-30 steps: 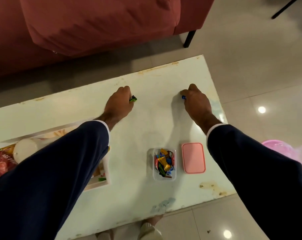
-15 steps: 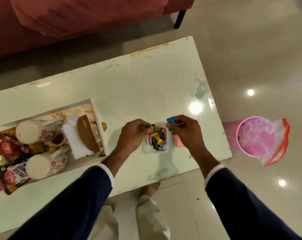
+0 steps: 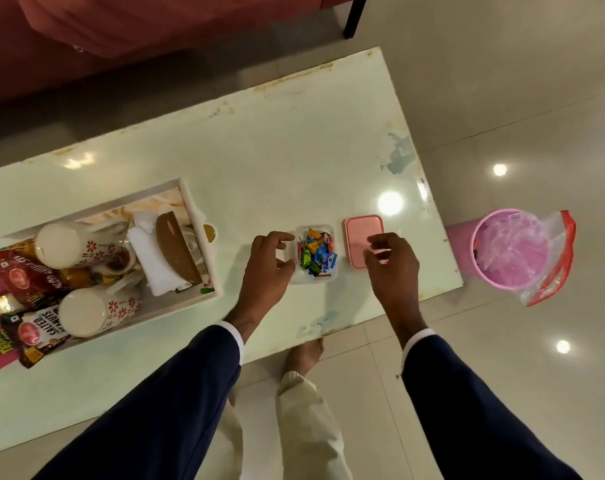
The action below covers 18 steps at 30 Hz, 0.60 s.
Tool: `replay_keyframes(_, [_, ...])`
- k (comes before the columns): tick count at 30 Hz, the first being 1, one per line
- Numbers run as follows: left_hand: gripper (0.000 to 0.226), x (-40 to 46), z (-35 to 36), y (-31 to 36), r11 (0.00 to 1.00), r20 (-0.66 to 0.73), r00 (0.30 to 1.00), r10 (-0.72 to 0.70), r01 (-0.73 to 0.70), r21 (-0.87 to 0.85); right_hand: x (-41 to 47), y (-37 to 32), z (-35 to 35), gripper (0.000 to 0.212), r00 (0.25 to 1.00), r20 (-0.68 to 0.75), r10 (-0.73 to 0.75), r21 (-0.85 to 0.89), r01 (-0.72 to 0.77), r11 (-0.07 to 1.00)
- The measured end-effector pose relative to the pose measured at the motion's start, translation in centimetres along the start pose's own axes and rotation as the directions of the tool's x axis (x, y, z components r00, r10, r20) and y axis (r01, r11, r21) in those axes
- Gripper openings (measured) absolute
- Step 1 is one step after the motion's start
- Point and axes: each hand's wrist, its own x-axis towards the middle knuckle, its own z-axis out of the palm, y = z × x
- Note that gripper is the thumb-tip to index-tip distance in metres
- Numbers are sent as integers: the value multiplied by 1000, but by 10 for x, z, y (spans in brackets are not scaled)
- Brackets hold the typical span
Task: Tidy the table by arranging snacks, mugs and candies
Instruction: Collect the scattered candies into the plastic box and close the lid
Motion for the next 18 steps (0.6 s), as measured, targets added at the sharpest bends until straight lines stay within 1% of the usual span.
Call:
replay_keyframes(2, [47, 0, 1, -6, 1000, 59, 998, -16, 17, -5, 13, 14, -2, 45, 1000, 1, -4, -153, 4, 988])
replay_keyframes(4, [51, 1, 2, -10, 999, 86, 996, -28, 31, -39, 28, 20, 1, 71, 997, 79, 13, -314, 13, 949])
replay_keyframes(6, [52, 1, 2, -14, 996, 86, 996, -38, 44, -72, 39, 19, 8, 95, 990, 141, 7, -418, 54, 907])
replay_keyframes(7, [51, 0, 3, -15, 994, 90, 995, -46, 55, -91, 42, 17, 13, 102, 989, 149, -8, -460, 77, 885])
replay_keyframes(8, [50, 0, 3, -16, 991, 99, 993, -61, 72, -112, 43, 15, 18, 107, 988, 153, -29, -503, 103, 858])
replay_keyframes(10, [47, -1, 4, -17, 981, 115, 988, -108, 125, -152, 43, 13, 24, 109, 983, 168, -70, -561, 154, 814])
replay_keyframes(12, [44, -2, 3, -15, 967, 104, 982, -158, 175, -184, 44, 10, 23, 104, 982, 181, -59, -543, 150, 826])
replay_keyframes(13, [43, -4, 1, -13, 965, 81, 984, -159, 172, -197, 44, 7, 21, 100, 983, 182, -34, -499, 122, 858])
replay_keyframes(14, [42, -6, -2, -10, 969, 46, 990, -133, 140, -203, 44, 4, 16, 96, 984, 181, 2, -405, 73, 911])
replay_keyframes(15, [40, -9, -5, -6, 975, 10, 996, -86, 87, -203, 42, -1, 9, 91, 982, 185, 41, -230, 3, 973])
replay_keyframes(16, [39, -11, -9, 0, 979, -9, 999, -34, 31, -201, 36, -7, -1, 85, 977, 203, 71, 22, -77, 997])
replay_keyframes(17, [36, -14, -13, 6, 978, -5, 1000, 9, -10, -210, 27, -14, -12, 77, 969, 235, 74, 270, -139, 953])
replay_keyframes(18, [33, -16, -16, 12, 970, 28, 999, 36, -29, -242, 17, -21, -23, 67, 957, 284, 59, 441, -185, 878])
